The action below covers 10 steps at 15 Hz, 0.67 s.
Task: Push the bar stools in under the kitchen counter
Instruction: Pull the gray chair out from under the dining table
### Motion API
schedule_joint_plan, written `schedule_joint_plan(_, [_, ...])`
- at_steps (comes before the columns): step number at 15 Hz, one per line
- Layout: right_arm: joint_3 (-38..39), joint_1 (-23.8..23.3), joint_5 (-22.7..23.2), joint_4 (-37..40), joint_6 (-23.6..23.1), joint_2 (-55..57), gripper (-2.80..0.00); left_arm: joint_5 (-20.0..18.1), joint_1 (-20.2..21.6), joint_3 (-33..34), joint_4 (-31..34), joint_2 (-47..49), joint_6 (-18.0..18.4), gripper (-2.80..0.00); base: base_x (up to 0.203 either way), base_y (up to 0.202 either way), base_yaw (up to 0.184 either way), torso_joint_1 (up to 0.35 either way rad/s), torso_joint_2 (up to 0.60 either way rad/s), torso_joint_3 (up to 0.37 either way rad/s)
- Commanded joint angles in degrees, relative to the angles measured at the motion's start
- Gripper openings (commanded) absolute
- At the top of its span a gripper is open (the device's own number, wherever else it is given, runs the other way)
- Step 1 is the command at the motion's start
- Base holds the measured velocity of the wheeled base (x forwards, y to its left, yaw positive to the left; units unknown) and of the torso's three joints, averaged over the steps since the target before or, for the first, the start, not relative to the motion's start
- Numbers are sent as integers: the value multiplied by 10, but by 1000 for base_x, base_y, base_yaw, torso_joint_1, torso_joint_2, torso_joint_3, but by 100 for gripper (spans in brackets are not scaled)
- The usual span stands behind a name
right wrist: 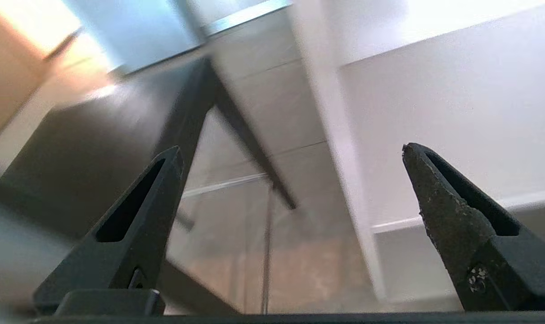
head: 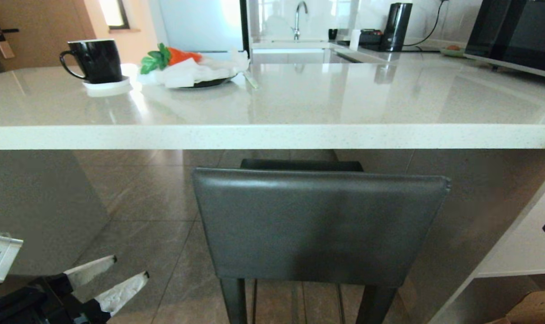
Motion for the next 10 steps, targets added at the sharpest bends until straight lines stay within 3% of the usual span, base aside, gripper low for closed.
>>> schedule_joint_plan(1, [37,-5,142,-119,-13,99,0,-18,-8,-6,-4,12,1,0,0,0,0,0,0,0])
schedule_joint_plan(2, [43,20,177,-131,-17,100,0,-20,-14,-15,-4,20,2,0,0,0,0,0,0,0])
schedule_joint_plan(5, [42,120,186,-143,-20,99,0,-23,-20,-36,-8,62,5,0,0,0,0,0,0,0])
schedule_joint_plan(10, [10,253,191,-145,-18,105,0,-47,-31,-30,-154,198,16,0,0,0,0,0,0,0])
